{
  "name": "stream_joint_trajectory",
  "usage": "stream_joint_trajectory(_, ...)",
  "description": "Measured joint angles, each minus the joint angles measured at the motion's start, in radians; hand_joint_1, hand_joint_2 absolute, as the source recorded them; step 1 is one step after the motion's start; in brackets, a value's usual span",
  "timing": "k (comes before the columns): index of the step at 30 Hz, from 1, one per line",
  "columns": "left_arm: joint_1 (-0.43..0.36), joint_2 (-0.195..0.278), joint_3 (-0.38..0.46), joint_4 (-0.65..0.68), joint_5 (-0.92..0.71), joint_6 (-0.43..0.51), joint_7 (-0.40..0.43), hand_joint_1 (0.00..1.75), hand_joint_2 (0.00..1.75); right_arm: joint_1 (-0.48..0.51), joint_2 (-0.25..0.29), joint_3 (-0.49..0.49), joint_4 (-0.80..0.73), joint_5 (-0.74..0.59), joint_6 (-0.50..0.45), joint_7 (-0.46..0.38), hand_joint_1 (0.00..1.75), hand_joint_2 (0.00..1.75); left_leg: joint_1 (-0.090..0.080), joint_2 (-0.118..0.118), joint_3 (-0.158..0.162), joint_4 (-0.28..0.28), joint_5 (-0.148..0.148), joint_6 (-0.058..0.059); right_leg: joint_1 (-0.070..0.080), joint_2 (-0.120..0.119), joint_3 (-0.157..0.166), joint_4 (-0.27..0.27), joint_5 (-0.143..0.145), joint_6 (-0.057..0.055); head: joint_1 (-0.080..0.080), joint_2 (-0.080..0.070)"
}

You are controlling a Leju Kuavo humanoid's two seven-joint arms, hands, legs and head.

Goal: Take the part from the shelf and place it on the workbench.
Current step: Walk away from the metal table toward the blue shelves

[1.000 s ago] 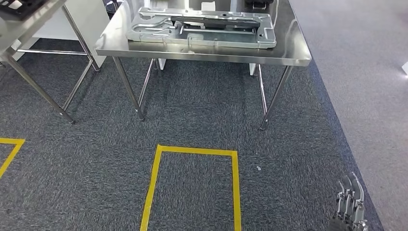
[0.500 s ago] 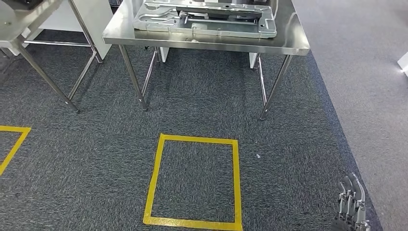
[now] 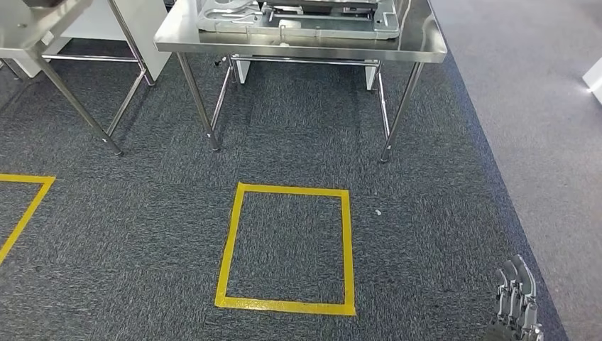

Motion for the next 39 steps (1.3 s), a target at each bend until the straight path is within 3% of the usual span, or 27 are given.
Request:
stream_joint_trajectory(2,0.001,0.001,0.000,0.000,0.000,0.000,0.001,0.00,0.00,0.000,0.003,0.000,0.001,0.003,0.001,0.000,0.00,0.00,-0.002,-0.001,0.000,-0.022,-0.005,0.015,0.002,-0.001,-0.007,0.005,0.013,0.010,0.000,0.000)
stream_joint_trajectory(4,0.002,0.000,0.000,0.000,-0.001,0.000,0.002,0.00,0.00,0.001,0.004,0.000,0.002,0.004,0.002,0.002,0.00,0.00,0.002,0.004,-0.015,-0.026,0.012,0.031,-0.001,0.005,-0.017,0.022,-0.009,0.021,0.002,0.000)
stream_joint_trajectory(5,0.001,0.000,0.000,0.000,-0.001,0.000,0.003,0.00,0.00,0.002,0.004,0.000,0.003,0.005,0.003,0.004,0.00,0.00,0.004,0.006,-0.025,-0.028,0.022,0.039,-0.002,0.008,-0.028,0.052,-0.044,0.027,0.005,0.000)
stream_joint_trajectory(7,0.000,0.000,0.000,0.000,-0.002,0.000,0.004,0.00,0.00,0.002,0.004,0.000,0.007,0.005,0.006,0.007,0.00,0.00,0.004,0.008,-0.050,-0.027,0.042,0.045,-0.008,0.011,-0.057,0.159,-0.142,0.036,0.010,0.000)
stream_joint_trajectory(8,0.000,-0.001,0.000,0.000,-0.003,0.000,0.005,0.00,0.00,0.002,0.004,0.000,0.010,0.005,0.006,0.009,0.00,0.00,0.004,0.008,-0.063,-0.026,0.052,0.045,-0.010,0.011,-0.068,0.216,-0.174,0.039,0.011,0.000)
stream_joint_trajectory(9,0.000,-0.001,0.000,0.000,-0.003,0.000,0.005,0.00,0.00,0.002,0.004,0.000,0.013,0.005,0.007,0.010,0.00,0.00,0.004,0.009,-0.077,-0.025,0.062,0.044,-0.012,0.011,-0.069,0.255,-0.183,0.041,0.011,0.000)
stream_joint_trajectory(10,0.000,-0.001,0.000,0.000,-0.003,0.000,0.006,0.00,0.00,0.002,0.004,0.000,0.016,0.005,0.008,0.011,0.00,0.00,0.004,0.009,-0.090,-0.023,0.072,0.043,-0.013,0.011,-0.054,0.262,-0.169,0.040,0.011,0.000)
stream_joint_trajectory(11,0.000,-0.001,0.000,0.000,-0.004,0.000,0.006,0.00,0.00,0.002,0.004,0.000,0.019,0.005,0.009,0.012,0.00,0.00,0.003,0.009,-0.103,-0.021,0.082,0.041,-0.014,0.011,-0.023,0.234,-0.140,0.038,0.011,0.000)
stream_joint_trajectory(13,0.000,-0.002,0.000,0.000,-0.006,0.000,0.007,0.00,0.00,0.001,0.005,0.000,0.023,0.006,0.011,0.015,0.00,0.00,0.002,0.007,-0.121,-0.019,0.097,0.036,-0.011,0.012,0.079,0.094,-0.094,0.027,0.011,0.000)
stream_joint_trajectory(15,0.000,-0.003,0.000,0.000,-0.009,0.000,0.007,0.00,0.00,-0.001,0.007,0.000,0.025,0.008,0.012,0.017,0.00,0.00,0.001,0.007,-0.131,-0.019,0.112,0.026,-0.004,0.014,0.157,-0.033,-0.093,0.015,0.010,0.000)
stream_joint_trajectory(18,0.000,-0.004,0.000,0.000,-0.012,0.000,0.008,0.00,0.00,-0.001,0.010,0.002,0.028,0.023,0.009,0.022,0.00,0.00,0.004,0.006,-0.139,-0.023,0.127,0.006,-0.001,0.012,0.164,-0.076,-0.090,0.002,0.010,0.000)
stream_joint_trajectory(19,0.000,-0.004,0.000,0.000,-0.015,0.000,0.009,0.00,0.00,-0.001,0.011,0.005,0.031,0.035,0.003,0.025,0.00,0.00,0.004,0.005,-0.146,-0.013,0.115,0.001,-0.003,0.010,0.160,-0.081,-0.083,-0.006,0.010,0.000)
stream_joint_trajectory(20,0.001,-0.004,0.000,0.000,-0.017,0.000,0.012,0.00,0.00,-0.002,0.012,0.009,0.034,0.051,-0.006,0.030,0.00,0.00,0.005,0.004,-0.158,0.017,0.088,-0.002,-0.006,0.007,0.156,-0.084,-0.074,-0.014,0.007,0.000)
stream_joint_trajectory(22,0.001,-0.004,0.000,0.000,-0.019,0.001,0.018,0.00,0.00,-0.002,0.014,0.024,0.045,0.085,-0.030,0.038,0.00,0.00,0.005,0.002,-0.197,0.130,0.005,-0.007,-0.006,-0.001,0.142,-0.084,-0.062,-0.024,0.003,0.000)
stream_joint_trajectory(24,0.001,-0.004,0.000,0.000,-0.019,0.001,0.022,0.00,0.00,-0.002,0.014,0.042,0.058,0.105,-0.051,0.042,0.00,0.00,0.005,0.002,-0.228,0.243,-0.044,-0.013,-0.003,-0.012,0.127,-0.075,-0.057,-0.026,0.001,0.000)
stream_joint_trajectory(25,0.002,-0.004,0.000,0.000,-0.019,0.001,0.024,0.00,0.00,-0.002,0.014,0.053,0.065,0.111,-0.059,0.044,0.00,0.00,0.006,0.002,-0.221,0.255,-0.041,-0.015,-0.002,-0.019,0.118,-0.068,-0.055,-0.026,0.001,0.000)
stream_joint_trajectory(26,0.003,-0.004,0.000,0.000,-0.020,0.001,0.024,0.00,0.00,-0.001,0.014,0.063,0.070,0.115,-0.066,0.045,0.00,0.00,0.006,0.004,-0.193,0.226,-0.021,-0.016,-0.002,-0.026,0.110,-0.059,-0.056,-0.024,0.001,0.000)
stream_joint_trajectory(28,0.003,-0.004,0.001,0.000,-0.019,0.002,0.024,0.00,0.00,-0.001,0.014,0.082,0.079,0.121,-0.077,0.045,0.00,0.00,0.004,0.020,-0.101,0.088,0.022,-0.013,-0.001,-0.042,0.096,-0.039,-0.059,-0.019,0.000,0.000)
stream_joint_trajectory(30,0.002,-0.004,0.001,0.000,-0.019,0.002,0.025,0.00,0.00,0.000,0.014,0.097,0.085,0.126,-0.086,0.045,0.00,0.00,-0.002,0.037,-0.051,-0.001,0.039,-0.001,0.002,-0.056,0.089,-0.026,-0.063,-0.011,0.001,0.000)
stream_joint_trajectory(33,0.007,-0.005,0.002,0.000,-0.018,0.002,0.026,0.00,0.00,0.001,0.014,0.119,0.091,0.136,-0.098,0.044,0.00,0.00,-0.002,0.026,-0.059,-0.017,0.042,0.019,0.006,-0.071,0.087,-0.017,-0.065,0.001,0.001,0.000)
stream_joint_trajectory(34,0.008,-0.005,0.002,0.000,-0.018,0.002,0.026,0.00,0.00,0.001,0.014,0.126,0.093,0.138,-0.102,0.044,0.00,0.00,0.001,0.019,-0.061,-0.019,0.045,0.025,0.004,-0.062,0.083,-0.007,-0.074,0.007,0.002,0.000)
stream_joint_trajectory(36,0.009,-0.006,0.003,0.000,-0.018,0.002,0.026,0.00,0.00,0.003,0.014,0.136,0.096,0.139,-0.107,0.044,0.00,0.00,0.005,0.007,-0.067,-0.023,0.054,0.035,-0.001,-0.025,0.056,0.058,-0.124,0.019,0.007,0.000)
stream_joint_trajectory(37,0.008,-0.006,0.003,0.000,-0.019,0.002,0.026,0.00,0.00,0.005,0.014,0.138,0.098,0.139,-0.109,0.044,0.00,0.00,0.005,0.000,-0.072,-0.023,0.058,0.038,-0.005,-0.005,0.030,0.118,-0.162,0.024,0.009,0.000)
stream_joint_trajectory(39,0.006,-0.006,0.003,0.000,-0.019,0.002,0.026,0.00,0.00,0.007,0.013,0.141,0.105,0.139,-0.112,0.044,0.00,0.00,0.005,-0.017,-0.083,-0.022,0.066,0.041,-0.012,0.008,-0.017,0.228,-0.214,0.030,0.011,0.000)
